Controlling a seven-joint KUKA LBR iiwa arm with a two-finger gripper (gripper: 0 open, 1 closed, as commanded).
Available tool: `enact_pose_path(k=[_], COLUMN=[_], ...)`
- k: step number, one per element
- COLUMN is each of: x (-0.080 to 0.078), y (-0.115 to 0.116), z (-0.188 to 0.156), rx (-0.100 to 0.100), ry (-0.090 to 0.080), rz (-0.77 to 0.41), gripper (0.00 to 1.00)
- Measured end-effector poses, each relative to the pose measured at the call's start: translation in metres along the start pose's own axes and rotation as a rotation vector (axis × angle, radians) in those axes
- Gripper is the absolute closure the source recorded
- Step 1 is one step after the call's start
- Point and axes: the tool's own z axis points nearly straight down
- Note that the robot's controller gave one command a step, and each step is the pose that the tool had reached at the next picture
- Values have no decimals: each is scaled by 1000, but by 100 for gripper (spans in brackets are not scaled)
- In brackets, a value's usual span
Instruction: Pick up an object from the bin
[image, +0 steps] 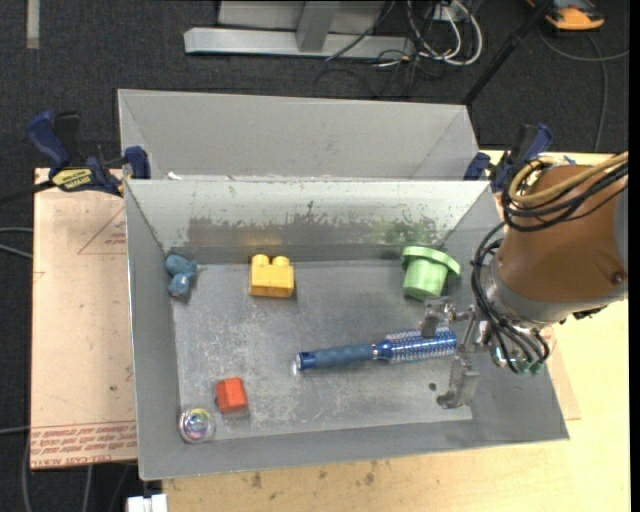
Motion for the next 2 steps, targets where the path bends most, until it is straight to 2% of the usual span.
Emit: enact_pose_path(k=[1, 2], x=[-65, -65], y=[15, 15], z=[137, 133], rx=[-1, 0], ry=[-5, -8], rz=[67, 67], gripper=[0, 100])
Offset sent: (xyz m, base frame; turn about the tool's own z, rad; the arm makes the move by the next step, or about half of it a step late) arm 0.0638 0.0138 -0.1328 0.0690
